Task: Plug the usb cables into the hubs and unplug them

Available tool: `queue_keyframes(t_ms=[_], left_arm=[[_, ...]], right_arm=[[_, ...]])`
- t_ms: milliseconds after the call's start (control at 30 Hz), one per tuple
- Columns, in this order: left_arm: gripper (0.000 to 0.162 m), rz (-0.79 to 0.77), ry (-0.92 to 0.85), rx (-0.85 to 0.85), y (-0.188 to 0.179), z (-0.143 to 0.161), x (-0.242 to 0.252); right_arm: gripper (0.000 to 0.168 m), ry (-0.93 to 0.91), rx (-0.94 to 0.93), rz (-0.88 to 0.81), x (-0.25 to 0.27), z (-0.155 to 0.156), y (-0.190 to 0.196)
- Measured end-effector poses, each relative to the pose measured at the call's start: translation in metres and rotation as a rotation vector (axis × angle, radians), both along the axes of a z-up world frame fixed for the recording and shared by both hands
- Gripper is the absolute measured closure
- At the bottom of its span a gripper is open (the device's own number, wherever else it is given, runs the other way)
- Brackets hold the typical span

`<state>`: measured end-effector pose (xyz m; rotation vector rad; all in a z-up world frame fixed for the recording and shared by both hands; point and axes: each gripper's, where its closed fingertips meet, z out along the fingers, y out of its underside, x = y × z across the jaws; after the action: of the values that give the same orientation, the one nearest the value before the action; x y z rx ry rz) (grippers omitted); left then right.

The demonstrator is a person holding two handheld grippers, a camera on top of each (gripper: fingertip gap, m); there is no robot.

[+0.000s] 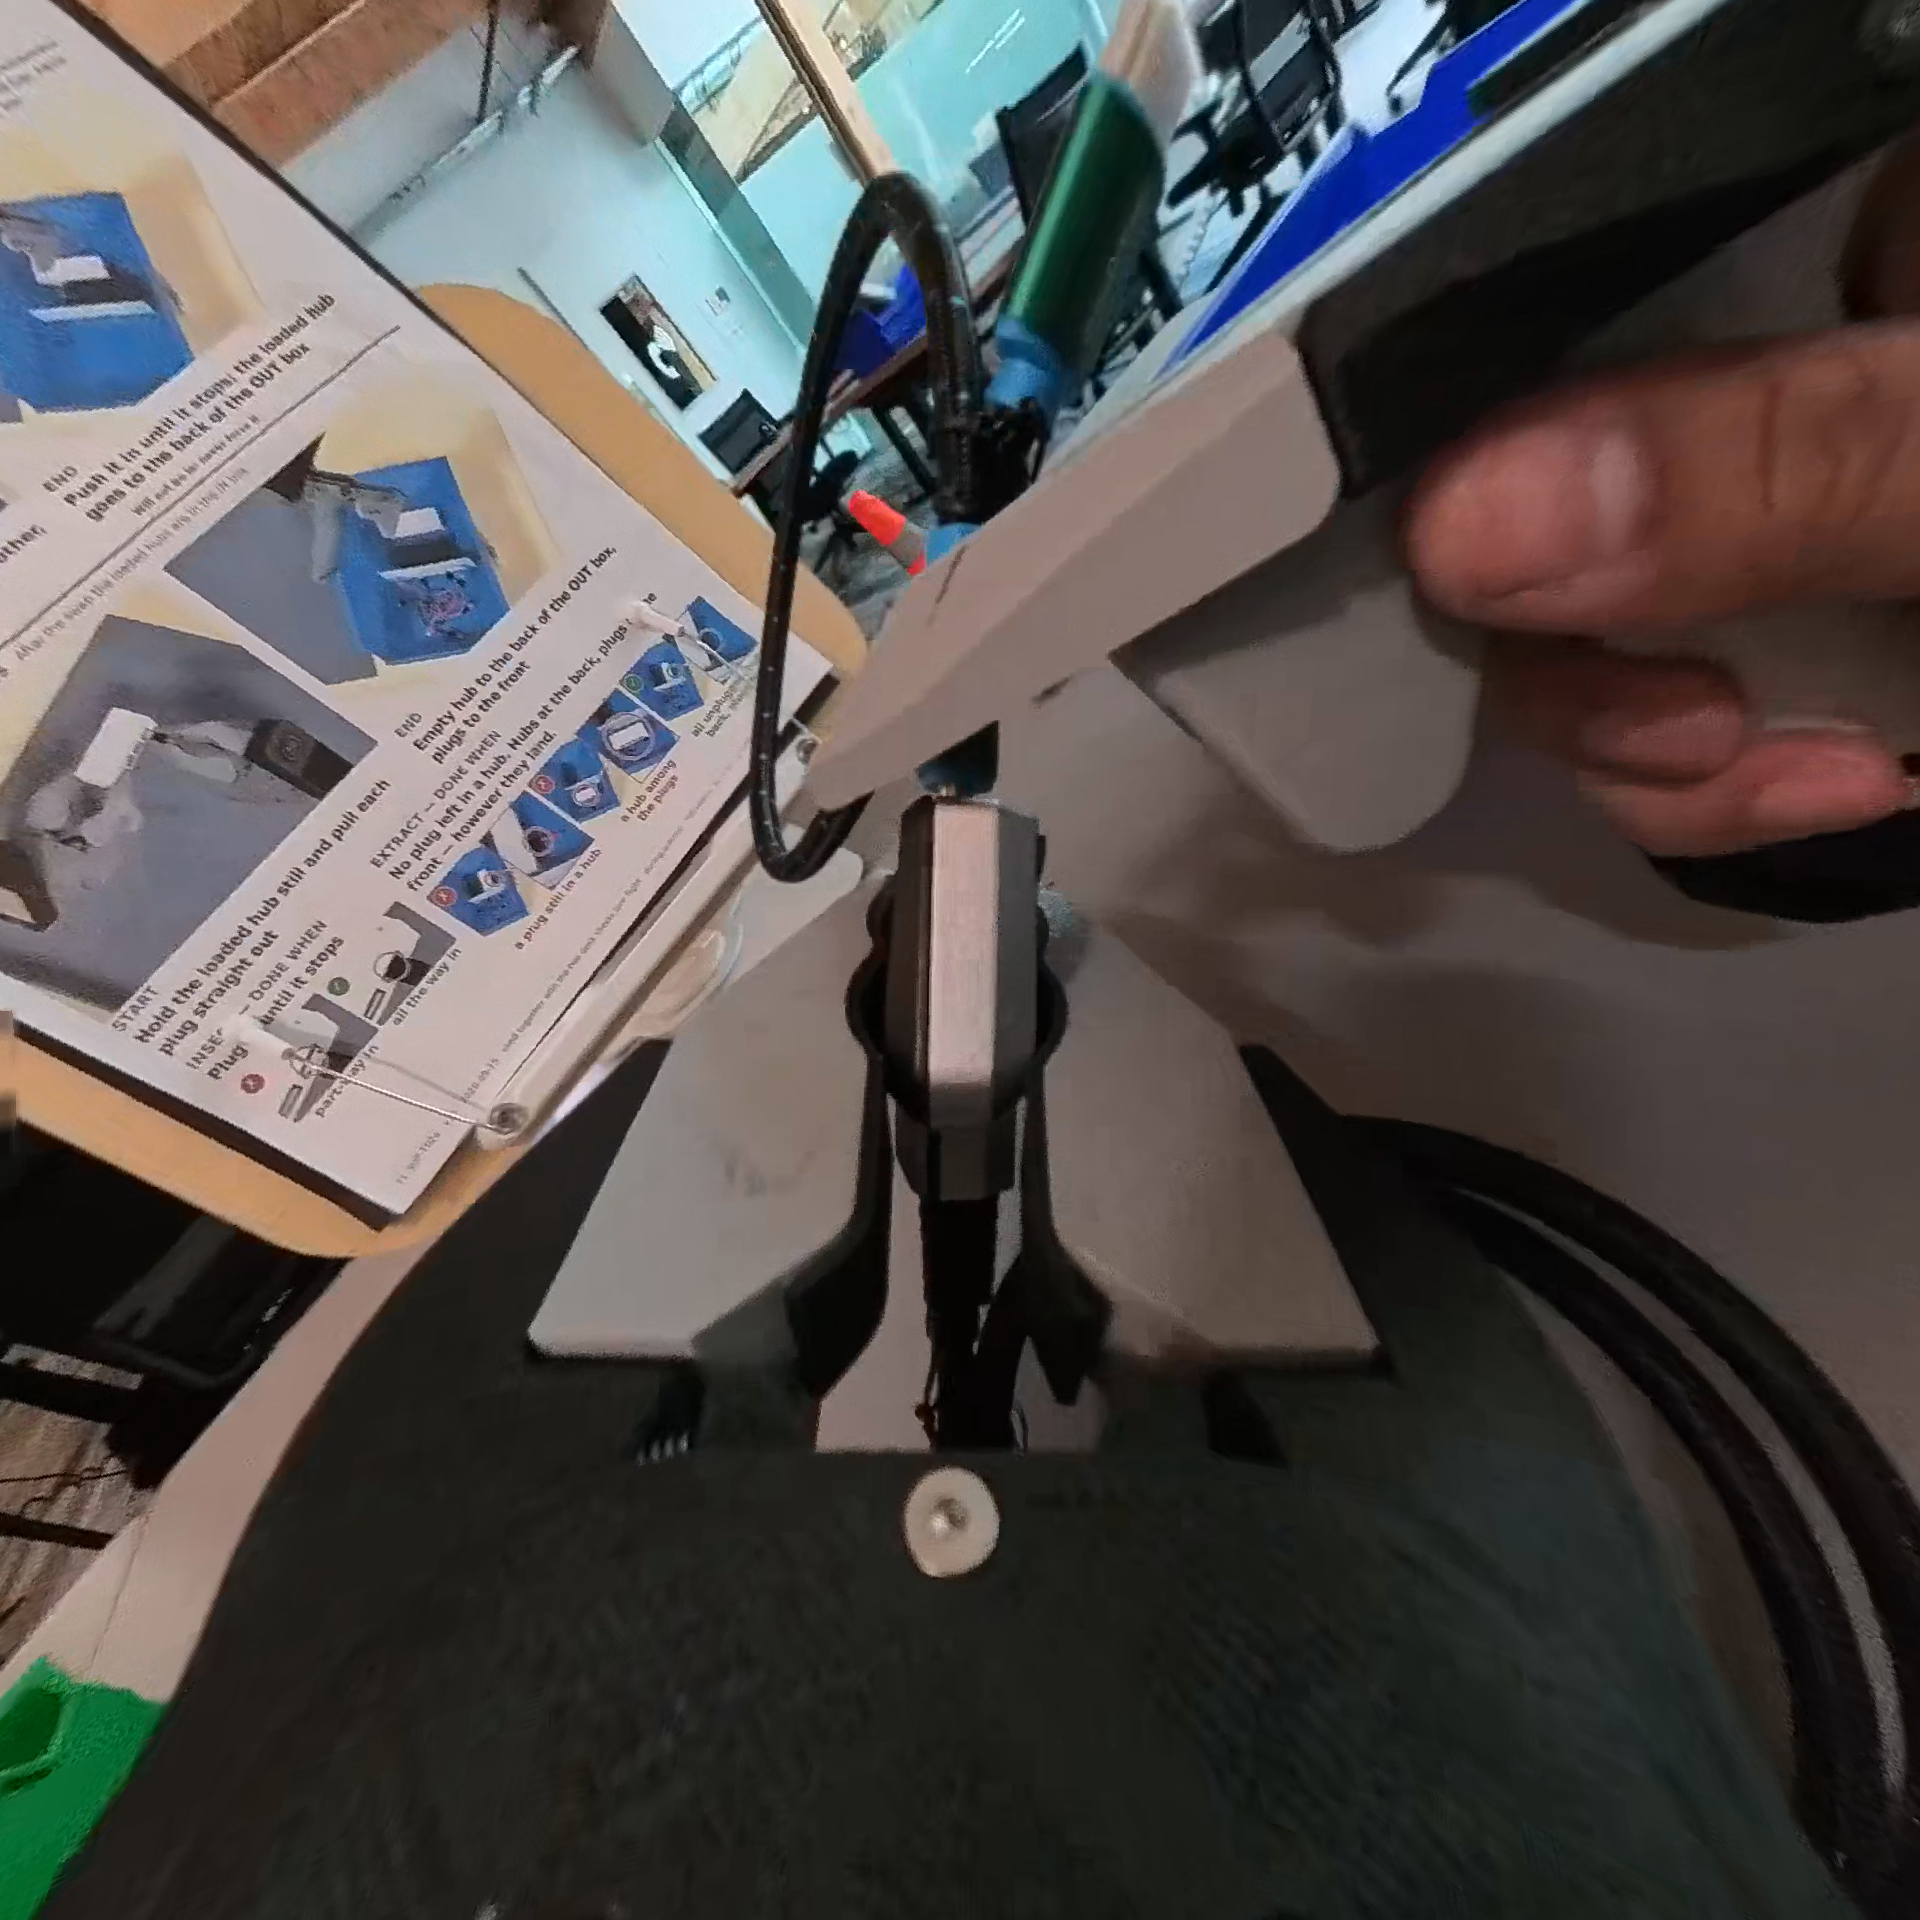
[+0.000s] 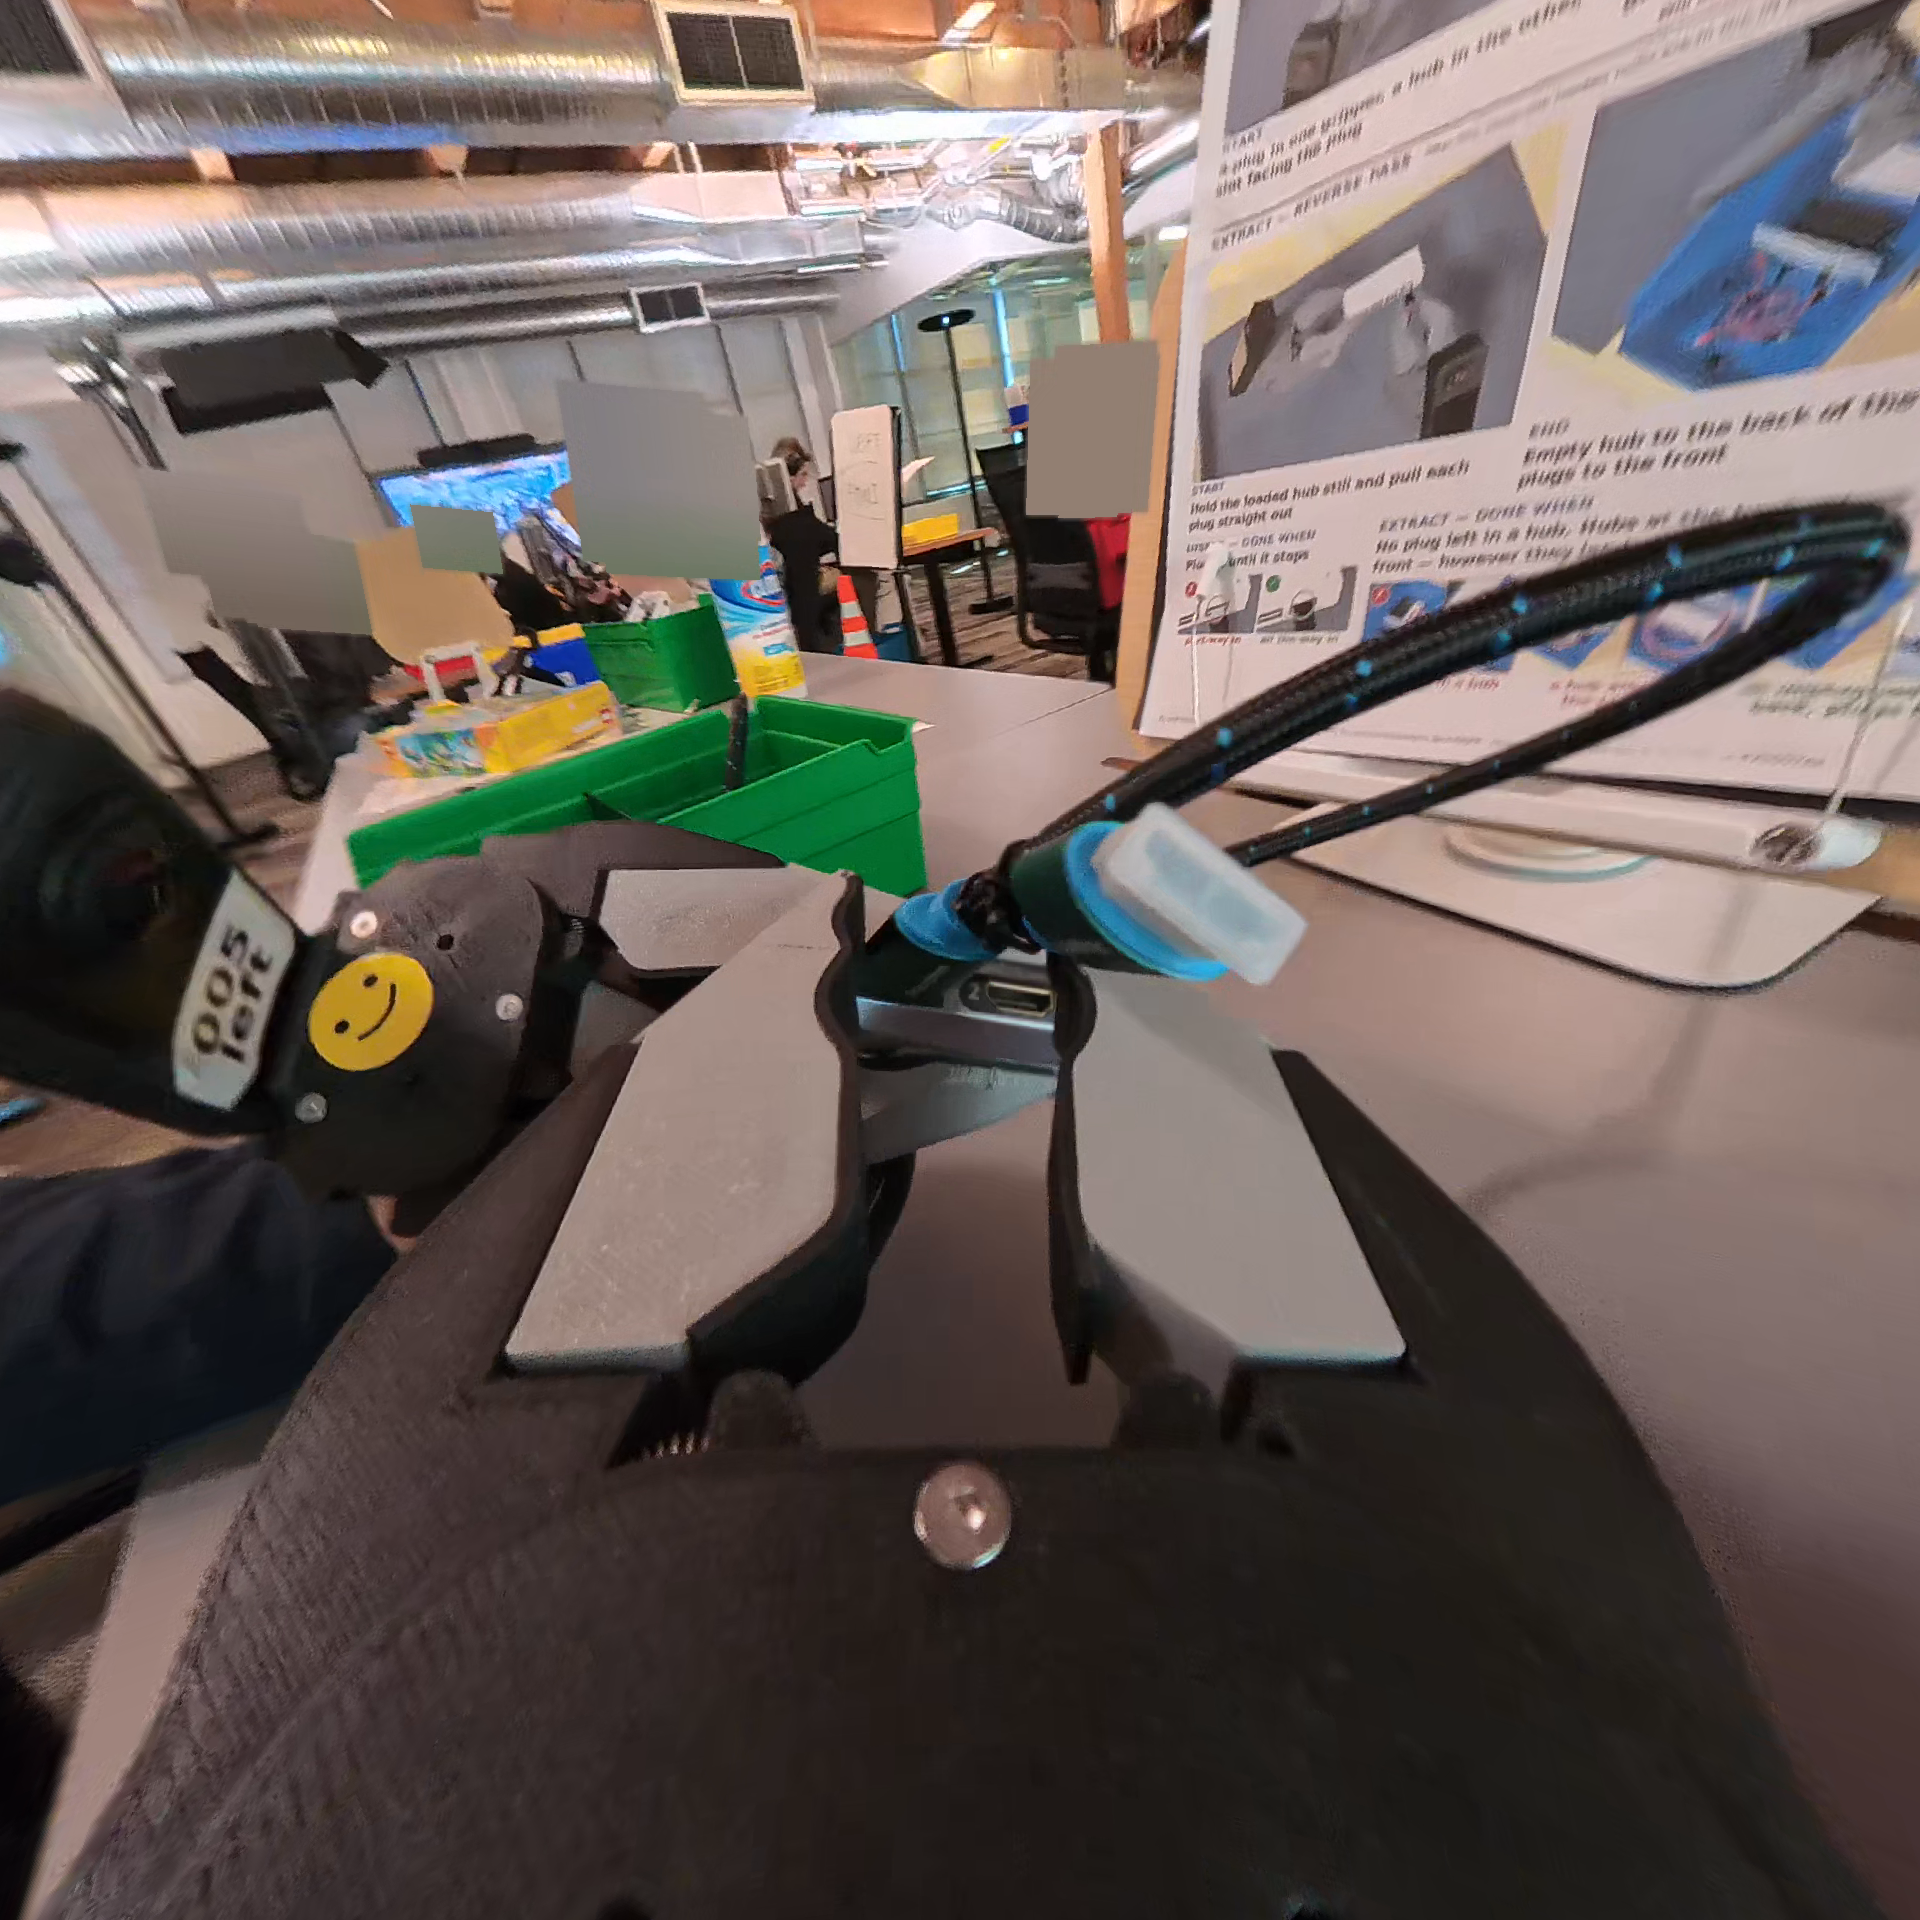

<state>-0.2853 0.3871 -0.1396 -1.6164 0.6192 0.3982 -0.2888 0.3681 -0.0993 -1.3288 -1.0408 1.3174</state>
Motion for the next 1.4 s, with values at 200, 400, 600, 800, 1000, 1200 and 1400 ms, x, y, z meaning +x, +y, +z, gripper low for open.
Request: queue_keyframes(t_ms=[200, 400, 600, 800, 1000, 1200, 1400], left_arm=[[0.144, 0.081, 0.075, 0.093, 0.001, 0.011, -0.014], [0.144, 0.039, 0.083, 0.128, -0.002, 0.015, -0.012], [0.144, 0.031, 0.107, 0.119, -0.001, 0.011, -0.006], [0.143, 0.012, 0.131, 0.106, -0.003, 0.01, 0.01], [0.144, 0.015, 0.042, 0.082, -0.001, 0.01, 0.006], [0.144, -0.008, -0.044, 0.012, 0.001, 0.0, 0.003], [0.143, 0.043, 0.023, 0.052, 0.001, 0.006, 0.007]], right_arm=[[0.136, 0.037, -0.215, 0.141, 0.007, 0.001, -0.002], [0.142, 0.049, -0.165, 0.202, 0.001, 0.005, -0.018], [0.143, 0.054, -0.178, 0.199, -0.002, 0.001, -0.019], [0.151, 0.075, -0.181, 0.209, -0.006, 0.002, -0.021], [0.149, 0.068, -0.2, 0.198, -0.004, 0.003, -0.018], [0.149, 0.068, -0.257, 0.186, -0.007, -0.004, -0.012], [0.149, 0.102, -0.33, 0.207, -0.006, -0.002, -0.011]])
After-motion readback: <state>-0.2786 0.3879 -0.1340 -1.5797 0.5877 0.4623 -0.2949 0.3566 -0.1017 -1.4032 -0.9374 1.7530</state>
